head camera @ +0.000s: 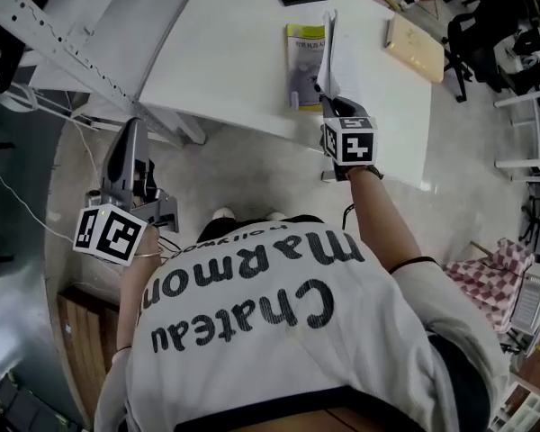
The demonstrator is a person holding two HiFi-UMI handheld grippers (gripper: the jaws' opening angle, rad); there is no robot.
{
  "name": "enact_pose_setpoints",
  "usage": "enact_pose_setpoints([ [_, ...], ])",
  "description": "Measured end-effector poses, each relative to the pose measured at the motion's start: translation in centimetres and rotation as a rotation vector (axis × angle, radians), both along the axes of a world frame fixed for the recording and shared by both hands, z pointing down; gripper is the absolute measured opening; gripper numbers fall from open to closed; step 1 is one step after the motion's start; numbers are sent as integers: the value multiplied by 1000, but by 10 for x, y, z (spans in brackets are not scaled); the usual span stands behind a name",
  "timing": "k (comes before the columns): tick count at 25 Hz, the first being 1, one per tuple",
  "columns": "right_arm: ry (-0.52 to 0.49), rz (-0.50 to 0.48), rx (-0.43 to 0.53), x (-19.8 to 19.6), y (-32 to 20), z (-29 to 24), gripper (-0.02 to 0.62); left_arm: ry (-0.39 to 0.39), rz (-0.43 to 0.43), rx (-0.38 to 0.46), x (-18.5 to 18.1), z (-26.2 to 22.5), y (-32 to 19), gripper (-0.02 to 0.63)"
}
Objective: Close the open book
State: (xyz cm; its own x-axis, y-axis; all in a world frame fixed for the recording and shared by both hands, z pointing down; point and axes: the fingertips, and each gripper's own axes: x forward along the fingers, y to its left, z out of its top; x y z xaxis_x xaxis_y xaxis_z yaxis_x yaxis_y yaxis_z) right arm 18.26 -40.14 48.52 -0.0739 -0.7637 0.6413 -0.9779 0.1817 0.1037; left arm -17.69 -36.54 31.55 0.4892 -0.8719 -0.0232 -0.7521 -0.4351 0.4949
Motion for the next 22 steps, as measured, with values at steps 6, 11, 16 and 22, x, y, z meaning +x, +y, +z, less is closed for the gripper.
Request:
enact_pose_setpoints([
  [6, -44, -56, -8, 16, 7, 8, 40, 6, -96, 8, 28, 0, 26, 23],
  [11, -98, -93, 4, 20, 7, 12, 40, -9, -176, 1, 38, 2, 57, 23],
  [16, -216, -64, 0, 26, 8, 14, 40, -20, -239, 7, 46, 3, 84, 23],
  [22, -279, -63, -15, 27, 5, 19, 41, -28, -268, 15, 54, 7, 95, 23],
])
